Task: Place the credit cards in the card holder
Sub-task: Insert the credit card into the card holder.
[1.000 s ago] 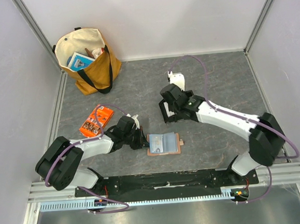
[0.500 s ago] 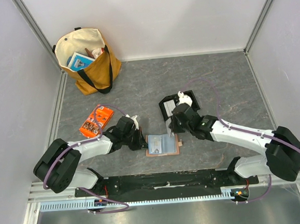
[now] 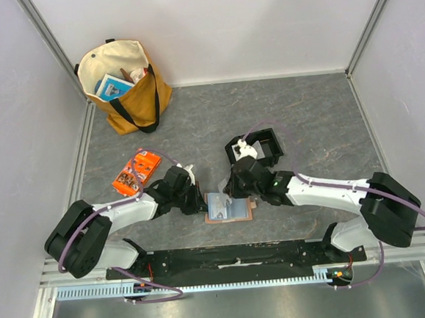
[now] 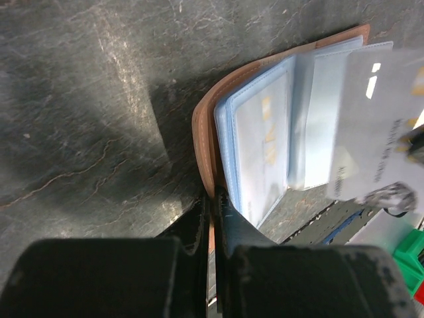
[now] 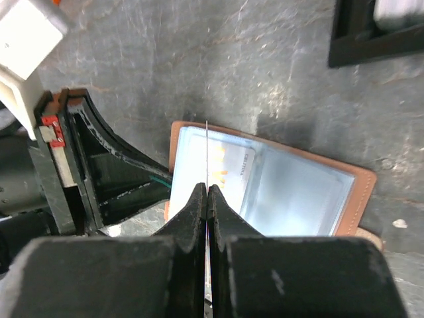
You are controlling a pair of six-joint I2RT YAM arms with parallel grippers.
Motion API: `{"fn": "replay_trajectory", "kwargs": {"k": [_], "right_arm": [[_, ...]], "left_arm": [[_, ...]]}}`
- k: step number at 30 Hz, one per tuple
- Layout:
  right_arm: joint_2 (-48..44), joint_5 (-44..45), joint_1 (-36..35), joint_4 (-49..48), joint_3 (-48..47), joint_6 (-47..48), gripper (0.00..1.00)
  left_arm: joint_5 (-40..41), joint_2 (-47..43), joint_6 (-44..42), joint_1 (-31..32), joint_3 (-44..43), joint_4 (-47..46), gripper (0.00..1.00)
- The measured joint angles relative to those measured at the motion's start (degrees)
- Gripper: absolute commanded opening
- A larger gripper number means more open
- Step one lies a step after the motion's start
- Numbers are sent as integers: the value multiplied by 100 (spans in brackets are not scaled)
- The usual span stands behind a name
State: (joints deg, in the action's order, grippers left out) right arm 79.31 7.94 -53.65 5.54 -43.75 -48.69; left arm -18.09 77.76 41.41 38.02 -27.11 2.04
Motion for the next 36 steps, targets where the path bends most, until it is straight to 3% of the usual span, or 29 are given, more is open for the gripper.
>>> {"fn": "replay_trajectory", "kwargs": {"k": [13, 20, 36], "right_arm": [[597, 1856, -1460, -125, -520, -494, 0], [977, 2406, -1563, -92, -769, -581, 0], [1102, 2704, -1644, -7, -774, -597, 0]], "left_arm": [[4, -531, 11, 0, 96, 240, 2], [4, -601, 15, -2, 136, 258, 2], [4, -625, 20, 0, 168, 260, 2]]}}
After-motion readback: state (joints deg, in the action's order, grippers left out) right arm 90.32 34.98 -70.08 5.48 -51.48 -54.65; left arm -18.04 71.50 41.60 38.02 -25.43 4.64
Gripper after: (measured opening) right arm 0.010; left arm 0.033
